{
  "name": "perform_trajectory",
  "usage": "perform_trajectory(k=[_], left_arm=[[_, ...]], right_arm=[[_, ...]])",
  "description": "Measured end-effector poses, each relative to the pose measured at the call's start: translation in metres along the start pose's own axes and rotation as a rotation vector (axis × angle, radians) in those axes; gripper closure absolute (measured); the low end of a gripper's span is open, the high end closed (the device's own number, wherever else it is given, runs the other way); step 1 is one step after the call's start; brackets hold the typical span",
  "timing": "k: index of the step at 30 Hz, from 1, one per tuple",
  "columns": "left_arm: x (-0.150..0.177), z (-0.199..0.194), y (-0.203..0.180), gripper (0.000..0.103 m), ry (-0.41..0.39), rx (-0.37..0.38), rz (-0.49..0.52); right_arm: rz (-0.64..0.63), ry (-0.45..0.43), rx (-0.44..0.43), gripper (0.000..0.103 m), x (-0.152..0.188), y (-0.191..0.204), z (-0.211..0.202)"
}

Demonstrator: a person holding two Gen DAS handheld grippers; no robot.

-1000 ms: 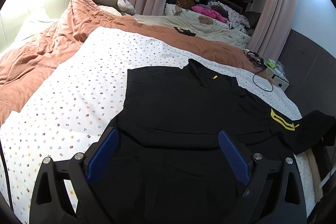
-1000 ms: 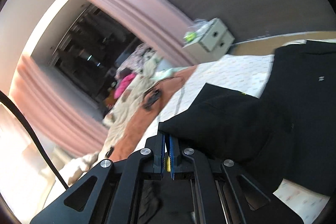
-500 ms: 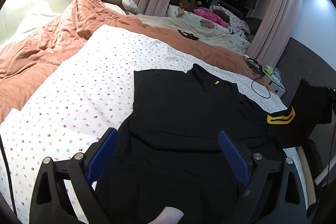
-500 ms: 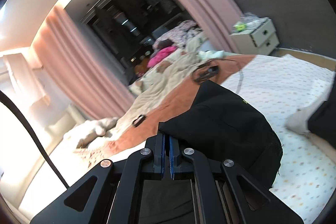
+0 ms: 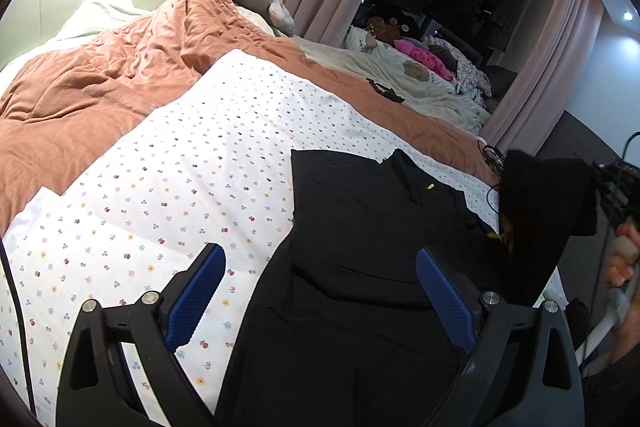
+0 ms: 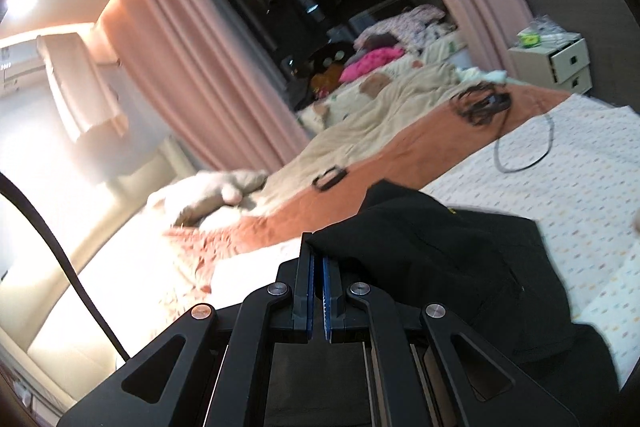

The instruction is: Fold large clothes

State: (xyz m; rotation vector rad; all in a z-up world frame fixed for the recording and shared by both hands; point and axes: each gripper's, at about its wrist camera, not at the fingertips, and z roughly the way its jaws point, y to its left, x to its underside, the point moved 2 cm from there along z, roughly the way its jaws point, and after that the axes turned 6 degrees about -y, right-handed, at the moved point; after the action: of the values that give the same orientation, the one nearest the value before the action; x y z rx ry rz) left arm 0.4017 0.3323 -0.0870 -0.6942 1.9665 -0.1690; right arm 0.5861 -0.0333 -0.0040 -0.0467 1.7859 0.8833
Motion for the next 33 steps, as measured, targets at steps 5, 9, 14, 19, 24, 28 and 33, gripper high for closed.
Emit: perform_trajectory(k=[5, 9, 14, 19, 24, 28, 33], left_arm=[[-0.003, -0.002, 0.013, 0.005, -0.003, 0.016, -0.039], [-0.004, -0.002, 0.02, 0.005, -0.004, 0.033, -0.067], [-0.003, 0.0, 0.017, 0.005, 0.003, 0.035, -0.051], [-0.002, 0.0, 0.015, 0.005, 0.007, 0.039, -0.058], [0.0, 0.001, 0.008, 0.005, 0.008, 0.042, -0.053], [0.004, 0.003, 0.001, 0.005, 0.016, 0.032, -0.032], [0.006, 0.007, 0.002, 0.005, 0.032, 0.016, -0.024]], right_arm=[[-0.016, 0.083, 0.009, 0.103, 0.015, 0.008, 0.042], [-0.077, 0.185, 0.061, 0.103, 0.044, 0.005, 0.073], [-0.015, 0.395, 0.06, 0.095, 0.073, -0.018, 0.108], [-0.044, 0.494, -0.036, 0.007, 0.076, -0.029, 0.104], [-0.012, 0.501, 0.006, 0.007, 0.051, -0.072, 0.075], [0.046, 0.444, 0.105, 0.007, 0.032, -0.127, 0.048], [0.191, 0.464, 0.159, 0.019, 0.025, -0.181, 0.047]])
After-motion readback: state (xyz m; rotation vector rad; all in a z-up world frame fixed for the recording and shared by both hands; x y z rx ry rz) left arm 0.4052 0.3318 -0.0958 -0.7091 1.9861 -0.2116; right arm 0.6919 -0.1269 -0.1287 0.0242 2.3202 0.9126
